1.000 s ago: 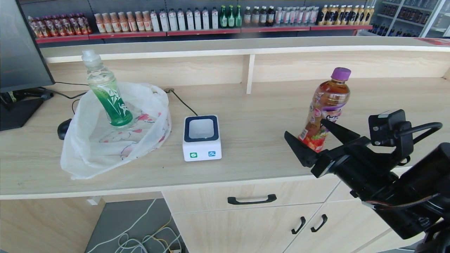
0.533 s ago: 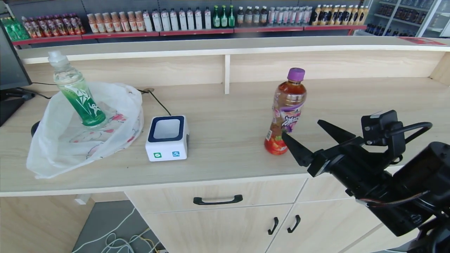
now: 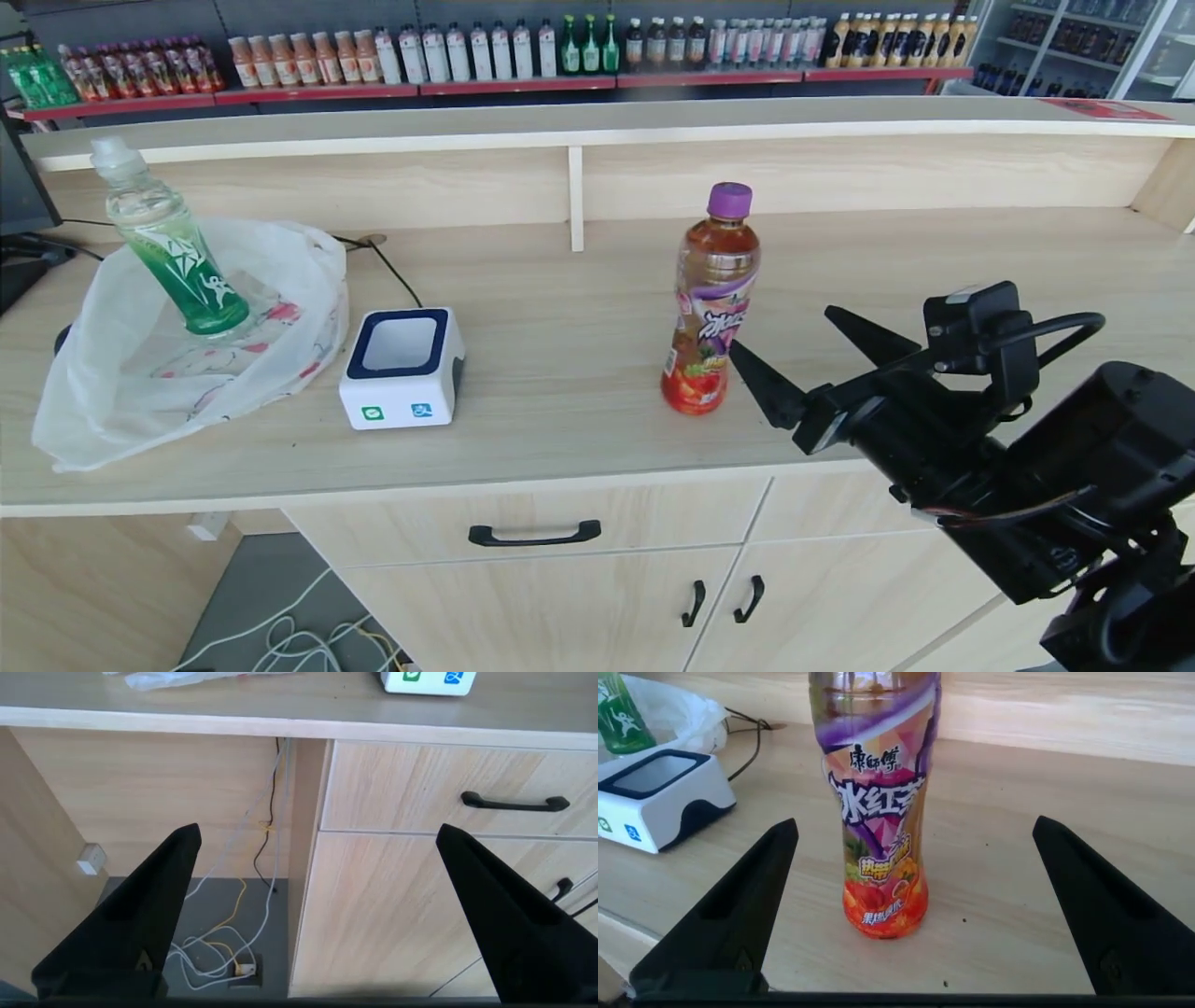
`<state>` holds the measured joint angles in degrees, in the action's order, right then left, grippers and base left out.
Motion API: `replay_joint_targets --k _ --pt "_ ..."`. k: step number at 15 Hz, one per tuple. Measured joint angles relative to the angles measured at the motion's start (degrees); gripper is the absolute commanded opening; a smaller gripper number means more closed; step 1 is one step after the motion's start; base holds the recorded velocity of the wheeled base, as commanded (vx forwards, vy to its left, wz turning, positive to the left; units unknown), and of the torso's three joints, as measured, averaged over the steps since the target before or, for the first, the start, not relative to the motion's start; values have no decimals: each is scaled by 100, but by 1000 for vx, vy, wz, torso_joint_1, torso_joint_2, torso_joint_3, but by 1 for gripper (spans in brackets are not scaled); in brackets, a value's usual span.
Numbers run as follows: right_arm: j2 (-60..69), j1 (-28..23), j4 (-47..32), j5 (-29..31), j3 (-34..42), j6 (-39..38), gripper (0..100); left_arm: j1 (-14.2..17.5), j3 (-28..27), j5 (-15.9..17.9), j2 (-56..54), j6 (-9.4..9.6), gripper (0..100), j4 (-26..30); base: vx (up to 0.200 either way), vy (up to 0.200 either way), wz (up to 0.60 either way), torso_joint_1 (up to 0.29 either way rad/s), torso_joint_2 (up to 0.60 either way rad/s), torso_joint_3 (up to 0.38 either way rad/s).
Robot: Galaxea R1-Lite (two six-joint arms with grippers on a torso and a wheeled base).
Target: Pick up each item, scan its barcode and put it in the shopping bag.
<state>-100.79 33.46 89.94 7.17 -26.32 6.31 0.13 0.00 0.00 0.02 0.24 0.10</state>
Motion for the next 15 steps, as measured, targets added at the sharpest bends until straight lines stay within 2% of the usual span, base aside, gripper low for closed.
replay_joint_targets --k 7,8,11,15 --pt "-688 410 0 0 -719 0 100 0 0 2 0 0 100 0 0 0 0 0 0 0" --pt "-813 433 -2 79 -848 0 100 2 0 5 0 0 100 -2 0 0 0 0 0 0" --pt "-1097 518 0 837 -1235 -7 100 2 0 0 0 2 100 0 0 0 0 0 0 0" --pt "-1278 547 2 978 -1508 140 100 5 0 2 0 2 100 0 0 0 0 0 0 0"
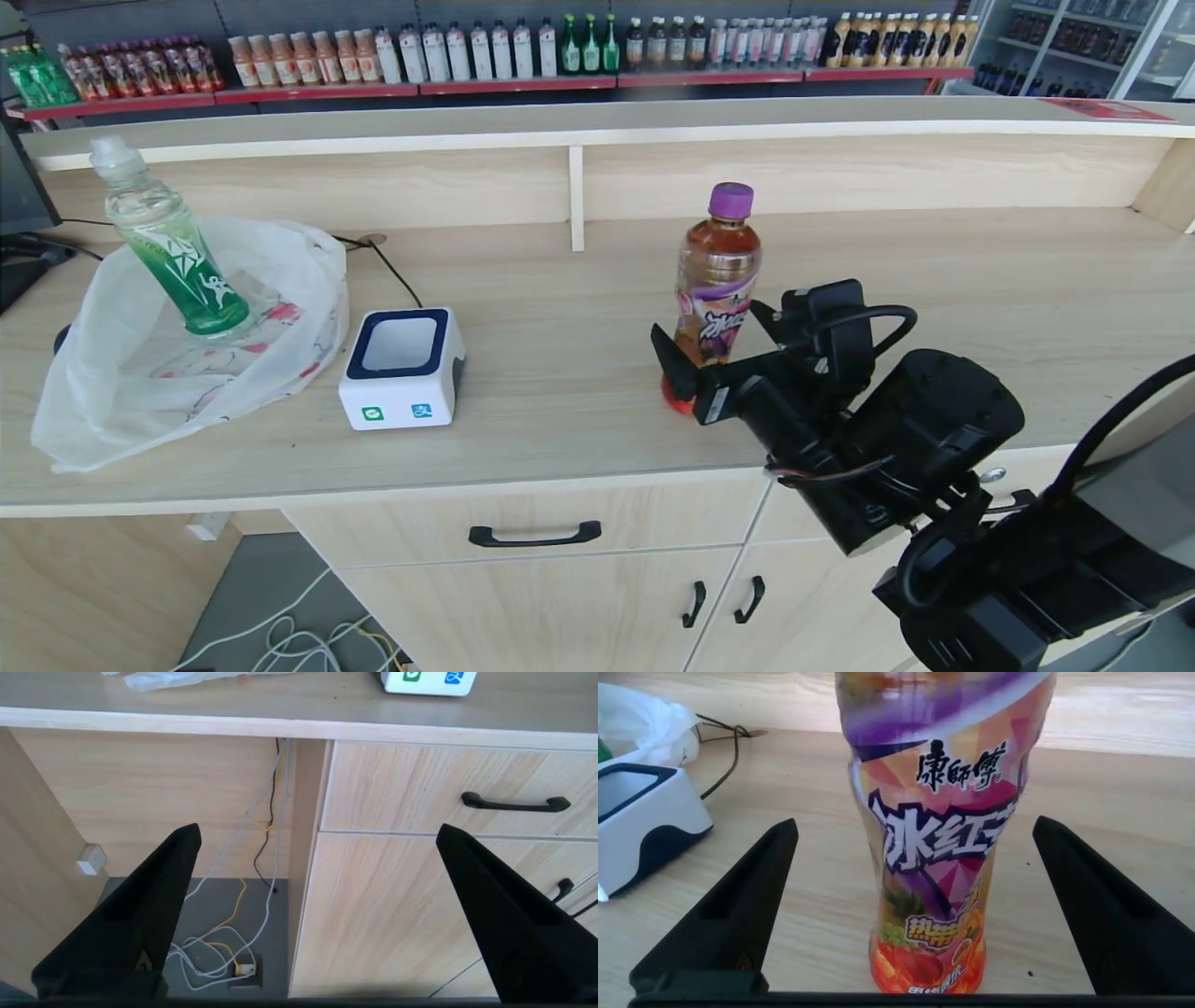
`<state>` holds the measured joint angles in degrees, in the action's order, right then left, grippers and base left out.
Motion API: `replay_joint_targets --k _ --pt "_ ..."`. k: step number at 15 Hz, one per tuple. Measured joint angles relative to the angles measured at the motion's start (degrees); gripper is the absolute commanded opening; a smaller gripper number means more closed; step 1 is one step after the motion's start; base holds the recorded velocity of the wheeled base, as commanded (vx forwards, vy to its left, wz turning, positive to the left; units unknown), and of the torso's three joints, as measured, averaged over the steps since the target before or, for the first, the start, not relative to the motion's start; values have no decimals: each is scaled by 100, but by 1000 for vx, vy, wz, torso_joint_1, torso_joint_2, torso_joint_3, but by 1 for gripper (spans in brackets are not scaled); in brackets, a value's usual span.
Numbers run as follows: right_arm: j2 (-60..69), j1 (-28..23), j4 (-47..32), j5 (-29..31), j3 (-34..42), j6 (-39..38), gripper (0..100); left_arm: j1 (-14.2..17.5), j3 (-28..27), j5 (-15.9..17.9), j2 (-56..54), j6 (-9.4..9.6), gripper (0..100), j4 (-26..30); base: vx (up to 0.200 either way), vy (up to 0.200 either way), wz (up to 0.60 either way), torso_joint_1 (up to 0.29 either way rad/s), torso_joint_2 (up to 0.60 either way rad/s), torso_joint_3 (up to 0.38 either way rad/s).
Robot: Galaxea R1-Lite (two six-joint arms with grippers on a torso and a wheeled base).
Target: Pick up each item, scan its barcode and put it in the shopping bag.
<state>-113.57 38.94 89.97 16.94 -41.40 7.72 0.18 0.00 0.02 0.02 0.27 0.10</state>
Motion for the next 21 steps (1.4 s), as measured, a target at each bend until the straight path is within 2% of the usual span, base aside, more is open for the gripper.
replay_joint_targets --k 2,6,10,21 --pt "-27 0 -2 295 -68 0 100 -5 0 0 0 0 100 0 0 0 0 0 0 0" --pt "-57 -16 -101 276 -374 35 100 -5 0 -2 0 -2 100 0 0 0 0 0 0 0" --pt "39 -24 -1339 484 -1025 60 100 -2 0 2 0 0 100 0 0 0 0 0 0 0" --pt "-106 -77 -1459 502 -1318 46 100 0 0 0 0 -2 100 0 0 0 0 0 0 0"
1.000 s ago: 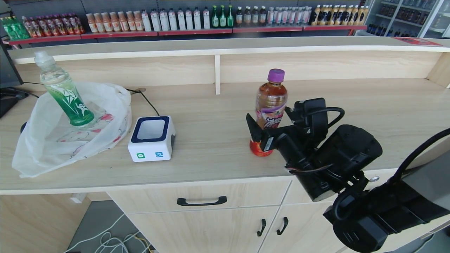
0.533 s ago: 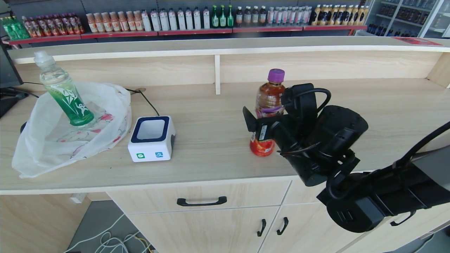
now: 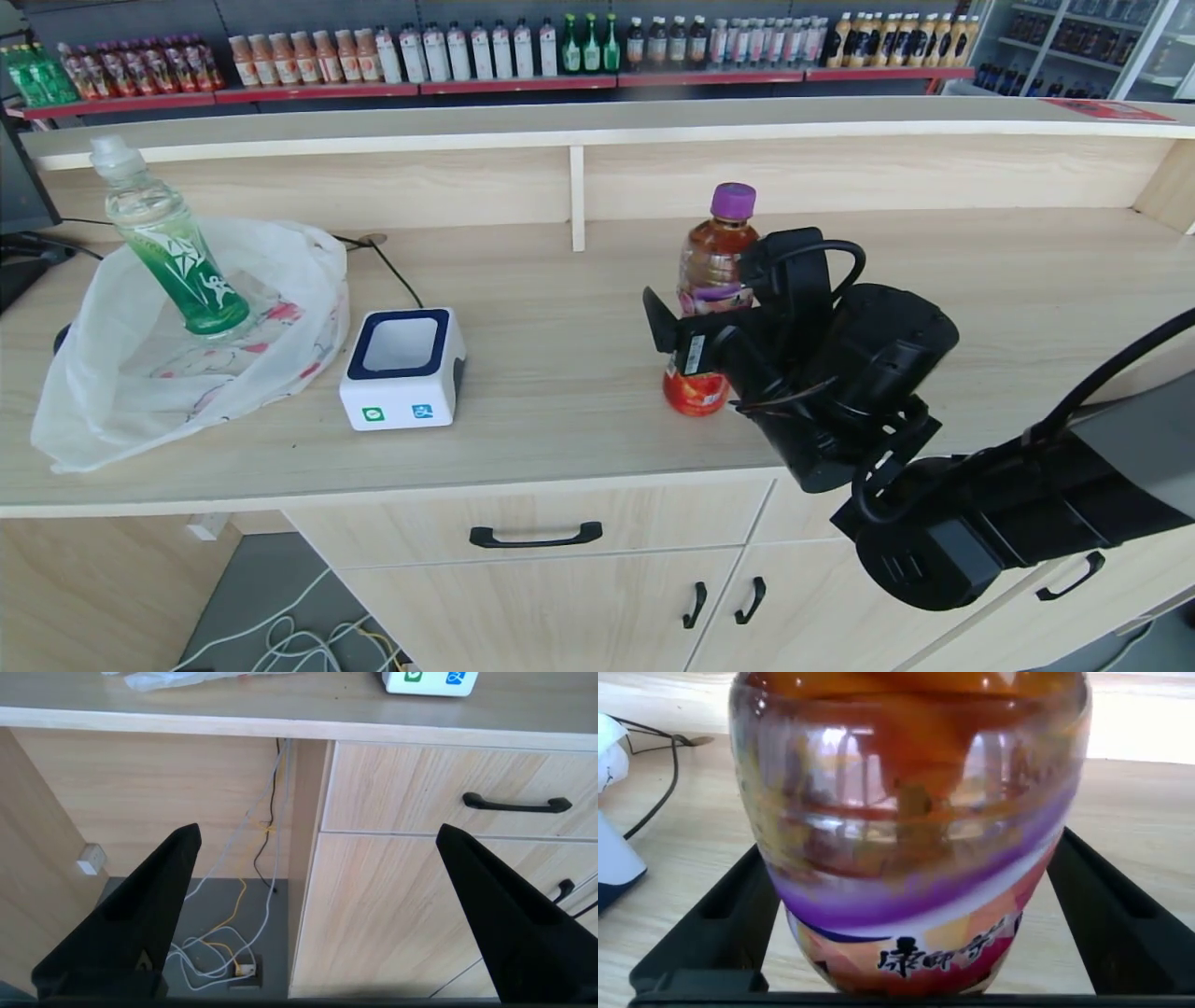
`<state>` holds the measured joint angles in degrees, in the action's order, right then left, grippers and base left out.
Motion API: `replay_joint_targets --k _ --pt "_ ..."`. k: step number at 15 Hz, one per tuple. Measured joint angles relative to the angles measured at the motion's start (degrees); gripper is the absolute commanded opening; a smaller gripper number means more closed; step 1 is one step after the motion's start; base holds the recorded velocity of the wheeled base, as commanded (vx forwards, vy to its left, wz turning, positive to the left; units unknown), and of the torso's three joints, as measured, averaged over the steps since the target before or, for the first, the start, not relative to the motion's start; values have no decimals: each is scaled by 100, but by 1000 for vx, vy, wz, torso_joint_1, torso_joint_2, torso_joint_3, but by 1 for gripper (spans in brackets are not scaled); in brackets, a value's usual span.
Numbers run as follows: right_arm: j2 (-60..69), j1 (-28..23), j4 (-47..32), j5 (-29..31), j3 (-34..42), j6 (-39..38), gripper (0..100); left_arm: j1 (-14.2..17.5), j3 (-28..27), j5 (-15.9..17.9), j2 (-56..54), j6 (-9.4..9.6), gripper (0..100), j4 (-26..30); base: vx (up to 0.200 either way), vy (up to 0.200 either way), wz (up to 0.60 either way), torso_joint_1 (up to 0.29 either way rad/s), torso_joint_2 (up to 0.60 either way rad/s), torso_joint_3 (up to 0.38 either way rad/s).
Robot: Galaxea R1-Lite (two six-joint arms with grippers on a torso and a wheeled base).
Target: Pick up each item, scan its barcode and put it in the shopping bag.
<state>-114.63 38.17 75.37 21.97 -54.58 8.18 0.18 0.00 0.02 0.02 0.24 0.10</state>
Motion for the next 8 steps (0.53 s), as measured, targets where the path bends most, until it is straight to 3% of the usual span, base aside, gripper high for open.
replay_joint_targets --k 4,5,8 --pt "-72 -22 0 -5 -13 0 100 -5 0 0 0 2 100 0 0 0 0 0 0 0" --pt "-78 -33 0 -11 -16 2 0 -5 0 2 0 2 100 0 0 0 0 0 0 0" --pt "-89 -71 -2 -21 -18 13 0 -2 0 0 0 2 100 0 0 0 0 0 0 0"
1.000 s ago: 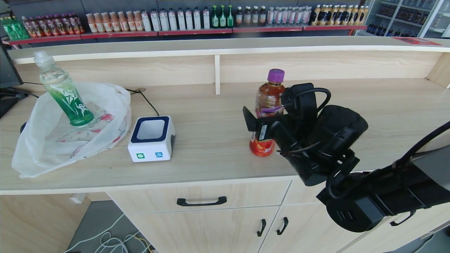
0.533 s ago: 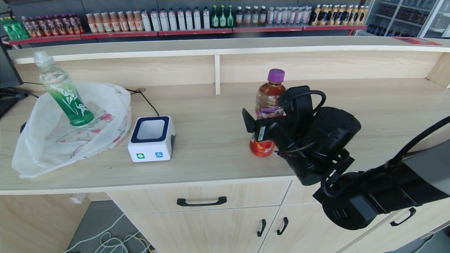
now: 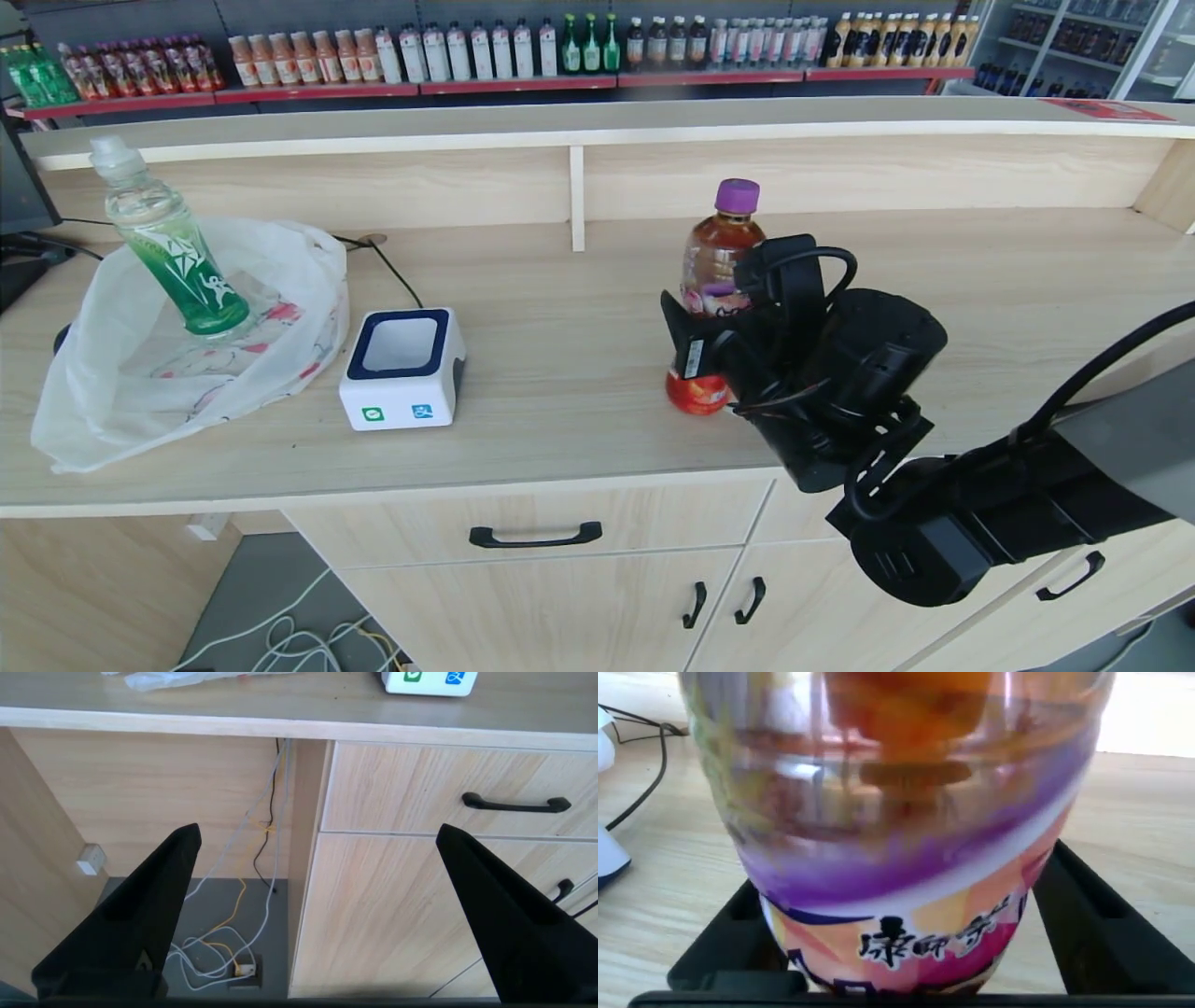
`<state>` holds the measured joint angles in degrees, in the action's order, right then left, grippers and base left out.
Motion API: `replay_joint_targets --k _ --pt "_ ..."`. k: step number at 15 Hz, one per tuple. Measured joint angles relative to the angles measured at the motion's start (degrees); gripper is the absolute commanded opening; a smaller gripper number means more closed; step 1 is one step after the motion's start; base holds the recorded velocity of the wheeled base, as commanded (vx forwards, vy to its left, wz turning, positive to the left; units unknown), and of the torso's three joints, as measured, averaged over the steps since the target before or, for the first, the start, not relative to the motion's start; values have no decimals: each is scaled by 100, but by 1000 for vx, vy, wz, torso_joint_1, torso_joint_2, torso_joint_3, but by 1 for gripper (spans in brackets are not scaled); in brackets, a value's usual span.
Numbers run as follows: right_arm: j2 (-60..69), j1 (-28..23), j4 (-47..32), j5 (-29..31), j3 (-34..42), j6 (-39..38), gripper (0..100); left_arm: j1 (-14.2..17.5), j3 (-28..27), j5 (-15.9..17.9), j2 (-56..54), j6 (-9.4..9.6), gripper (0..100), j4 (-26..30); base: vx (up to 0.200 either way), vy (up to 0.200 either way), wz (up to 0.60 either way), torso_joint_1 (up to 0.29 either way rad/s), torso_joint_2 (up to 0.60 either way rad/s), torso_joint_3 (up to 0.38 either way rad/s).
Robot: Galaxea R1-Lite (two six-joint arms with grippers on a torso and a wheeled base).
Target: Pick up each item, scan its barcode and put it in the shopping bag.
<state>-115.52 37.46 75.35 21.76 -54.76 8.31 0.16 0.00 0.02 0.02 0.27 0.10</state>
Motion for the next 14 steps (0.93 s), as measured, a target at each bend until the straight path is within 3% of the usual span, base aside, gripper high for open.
replay_joint_targets --k 14 --pt "69 -12 -5 5 -28 110 0 0 0 -2 0 0 100 0 0 0 0 0 0 0"
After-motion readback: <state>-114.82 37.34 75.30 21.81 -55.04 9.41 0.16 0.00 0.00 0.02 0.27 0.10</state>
